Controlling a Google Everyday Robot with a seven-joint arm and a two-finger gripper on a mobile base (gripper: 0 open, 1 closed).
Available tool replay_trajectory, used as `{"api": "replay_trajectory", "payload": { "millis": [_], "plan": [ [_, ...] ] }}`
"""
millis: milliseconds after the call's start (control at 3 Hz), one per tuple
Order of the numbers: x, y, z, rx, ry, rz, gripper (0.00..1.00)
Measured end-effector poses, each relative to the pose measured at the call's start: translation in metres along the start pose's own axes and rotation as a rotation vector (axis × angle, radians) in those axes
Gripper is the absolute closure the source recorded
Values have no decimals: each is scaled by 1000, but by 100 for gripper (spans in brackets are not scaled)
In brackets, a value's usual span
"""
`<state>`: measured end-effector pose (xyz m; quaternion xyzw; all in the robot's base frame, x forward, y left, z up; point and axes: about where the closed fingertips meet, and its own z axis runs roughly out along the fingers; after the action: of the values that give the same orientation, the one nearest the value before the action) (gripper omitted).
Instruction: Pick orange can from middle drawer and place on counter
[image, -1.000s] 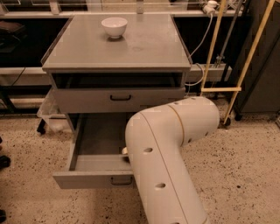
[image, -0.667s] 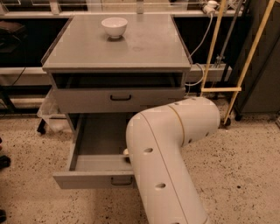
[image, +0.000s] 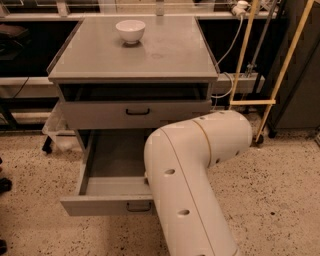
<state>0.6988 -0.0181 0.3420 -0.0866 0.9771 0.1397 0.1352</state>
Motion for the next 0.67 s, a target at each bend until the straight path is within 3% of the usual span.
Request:
{"api": "replay_trajectory", "payload": {
  "millis": [667],
  "plan": [
    [-3,2,-9,0,0,0,65]
  ]
}}
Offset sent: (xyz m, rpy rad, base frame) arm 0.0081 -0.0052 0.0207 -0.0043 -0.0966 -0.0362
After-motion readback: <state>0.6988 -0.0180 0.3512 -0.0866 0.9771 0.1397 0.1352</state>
